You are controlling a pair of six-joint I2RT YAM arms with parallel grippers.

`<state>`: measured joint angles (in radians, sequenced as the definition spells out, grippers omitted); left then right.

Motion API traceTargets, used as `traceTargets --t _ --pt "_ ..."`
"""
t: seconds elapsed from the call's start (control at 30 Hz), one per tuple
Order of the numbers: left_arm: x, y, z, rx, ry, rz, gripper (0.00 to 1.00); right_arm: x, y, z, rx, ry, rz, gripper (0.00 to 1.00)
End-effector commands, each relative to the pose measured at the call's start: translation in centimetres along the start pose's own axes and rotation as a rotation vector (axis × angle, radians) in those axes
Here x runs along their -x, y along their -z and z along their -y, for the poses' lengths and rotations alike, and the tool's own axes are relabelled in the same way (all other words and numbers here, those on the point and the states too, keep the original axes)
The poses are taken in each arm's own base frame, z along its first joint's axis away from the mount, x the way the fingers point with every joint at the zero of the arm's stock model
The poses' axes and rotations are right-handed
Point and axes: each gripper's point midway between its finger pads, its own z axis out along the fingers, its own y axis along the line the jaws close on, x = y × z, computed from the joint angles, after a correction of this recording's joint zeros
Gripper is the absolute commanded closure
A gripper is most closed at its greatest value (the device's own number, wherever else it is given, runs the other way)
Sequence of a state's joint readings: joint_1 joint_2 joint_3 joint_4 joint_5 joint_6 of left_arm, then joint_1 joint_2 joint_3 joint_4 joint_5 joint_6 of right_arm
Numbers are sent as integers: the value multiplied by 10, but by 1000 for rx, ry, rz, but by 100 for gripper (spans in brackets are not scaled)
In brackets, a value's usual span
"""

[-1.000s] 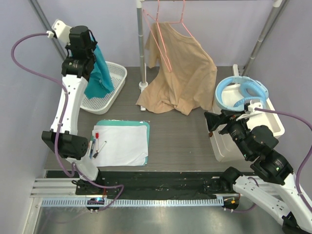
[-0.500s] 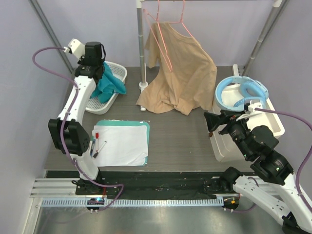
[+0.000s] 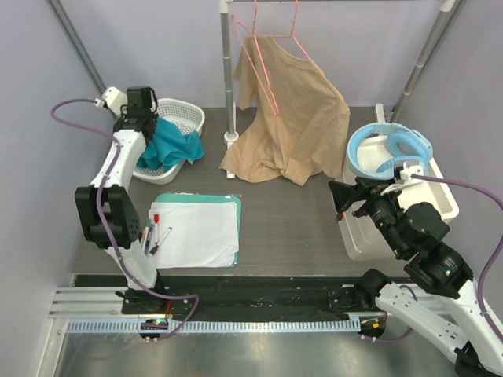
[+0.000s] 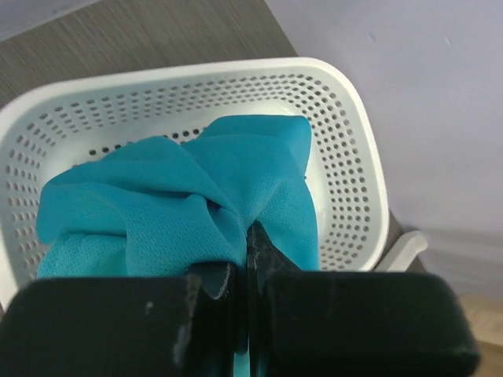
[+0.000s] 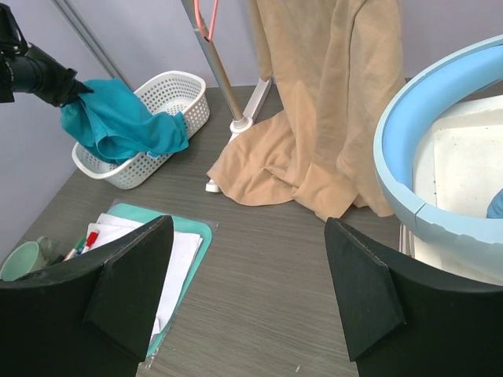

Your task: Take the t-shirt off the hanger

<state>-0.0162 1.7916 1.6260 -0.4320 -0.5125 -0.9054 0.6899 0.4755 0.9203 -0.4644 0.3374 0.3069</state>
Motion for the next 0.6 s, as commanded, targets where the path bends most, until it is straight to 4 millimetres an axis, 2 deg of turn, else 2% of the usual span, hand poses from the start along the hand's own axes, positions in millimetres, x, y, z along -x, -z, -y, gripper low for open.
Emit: traceTargets --t 0.0,0.07,0.1,0.13,0.17,0.23,0.4,0.43,0.53,0.57 --pt "5 -18 -9 -75 -21 -54 100 13 1 -5 17 -16 38 17" --pt "9 -17 -20 -64 -39 7 100 12 0 -6 20 -16 34 17" --pt "17 -12 -21 -78 -28 48 100 11 -2 -7 24 -14 27 17" --pt "36 4 -19 -113 -4 111 100 11 -2 -8 27 -14 26 17" --pt "30 5 -28 -125 -35 128 100 11 -3 -9 29 -13 22 17" --pt "54 24 -21 -175 -19 209 100 10 -5 -11 34 -11 14 17" --pt "97 42 -19 -149 -17 349 100 8 -7 -11 30 -9 10 17" --pt "107 47 -13 -160 -13 372 100 7 -7 -11 32 -10 6 17" --pt "114 47 -1 -201 -1 399 100 5 -7 -11 35 -15 7 17" --pt "111 43 2 -213 -5 399 100 6 -8 -11 34 -14 8 17"
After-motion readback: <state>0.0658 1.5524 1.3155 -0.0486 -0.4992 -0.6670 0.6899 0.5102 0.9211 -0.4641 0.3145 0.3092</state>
